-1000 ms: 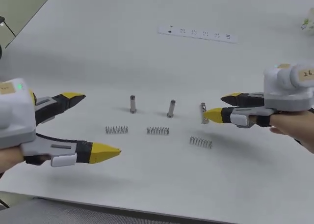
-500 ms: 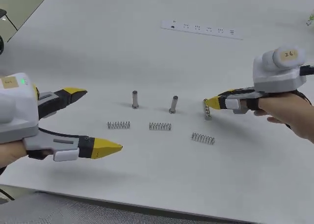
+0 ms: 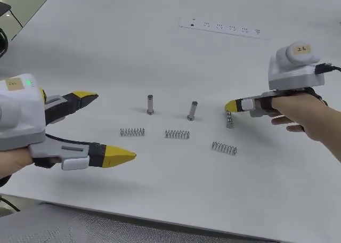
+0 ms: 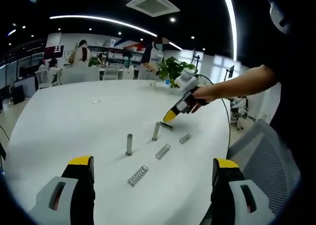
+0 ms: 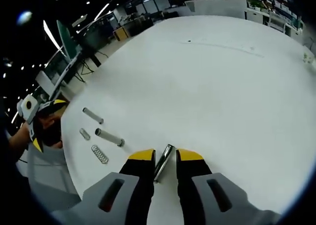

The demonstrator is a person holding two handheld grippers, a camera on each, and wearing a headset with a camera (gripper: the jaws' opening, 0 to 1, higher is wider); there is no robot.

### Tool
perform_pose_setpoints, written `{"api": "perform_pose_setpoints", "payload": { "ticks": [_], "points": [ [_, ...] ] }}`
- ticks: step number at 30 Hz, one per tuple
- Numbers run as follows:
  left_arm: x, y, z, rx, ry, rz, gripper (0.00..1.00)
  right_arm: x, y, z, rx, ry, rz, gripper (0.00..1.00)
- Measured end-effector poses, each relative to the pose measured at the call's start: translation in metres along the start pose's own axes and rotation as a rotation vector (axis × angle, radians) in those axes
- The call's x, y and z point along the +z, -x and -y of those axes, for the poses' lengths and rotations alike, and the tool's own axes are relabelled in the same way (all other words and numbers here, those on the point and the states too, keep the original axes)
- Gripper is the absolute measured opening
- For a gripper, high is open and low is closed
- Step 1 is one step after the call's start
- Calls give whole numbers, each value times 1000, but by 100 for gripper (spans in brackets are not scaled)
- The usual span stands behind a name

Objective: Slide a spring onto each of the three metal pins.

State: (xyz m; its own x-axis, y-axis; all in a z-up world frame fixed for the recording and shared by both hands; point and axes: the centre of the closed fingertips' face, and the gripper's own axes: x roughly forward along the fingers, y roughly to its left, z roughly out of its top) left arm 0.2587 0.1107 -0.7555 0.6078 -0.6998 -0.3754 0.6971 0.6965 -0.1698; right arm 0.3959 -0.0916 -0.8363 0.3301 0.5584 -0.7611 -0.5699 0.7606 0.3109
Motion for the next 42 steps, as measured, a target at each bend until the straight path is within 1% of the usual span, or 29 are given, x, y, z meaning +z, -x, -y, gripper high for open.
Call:
{"api": "perform_pose_setpoints", "payload": {
  "ticks": [2, 7, 8, 10, 11, 13, 16, 20, 26, 31, 36, 39, 42],
  "points": [
    [0, 1, 0, 2, -1, -1, 97, -2, -2, -1, 3, -14, -11, 15],
    [-2, 1, -1, 3, 3, 0, 97, -4, -3, -1, -16, -30, -21, 15],
    [-2, 1, 0, 2, 4, 0, 97, -4, -4, -1, -17, -43, -20, 15],
    [-3, 1, -1, 5, 1, -2, 96, -3, -4, -2, -12, -91, -13, 14],
    [-3, 1, -1, 6, -1, -3, 96, -1, -5, 0, -16, -117, -12, 14],
    [-3, 1, -1, 4, 3, -3, 96, -2, -4, 1, -29, -129, -16, 13],
    [-3, 1, -1, 4, 0, -3, 96, -6, -4, 1, -47, -109, -46, 13],
    [-3, 1, -1, 4, 2, -4, 96, -8, -4, -3, -44, -104, -52, 11],
    [-6, 0, 0, 2, 2, -11, 96, -10, -5, -6, -51, -98, -76, 8],
    [-9, 1, -2, 3, 4, -19, 97, -7, -10, 2, -63, -106, -92, 8],
    [-11, 1, -3, 7, 10, -21, 97, -5, -13, 6, -70, -113, -99, 8],
    [-12, 1, -4, 7, 15, -26, 98, -5, -16, 3, -53, -119, -104, 6],
    [-13, 1, -4, 11, 15, -27, 97, -5, -17, 5, -53, -120, -93, 6]
  ]
}}
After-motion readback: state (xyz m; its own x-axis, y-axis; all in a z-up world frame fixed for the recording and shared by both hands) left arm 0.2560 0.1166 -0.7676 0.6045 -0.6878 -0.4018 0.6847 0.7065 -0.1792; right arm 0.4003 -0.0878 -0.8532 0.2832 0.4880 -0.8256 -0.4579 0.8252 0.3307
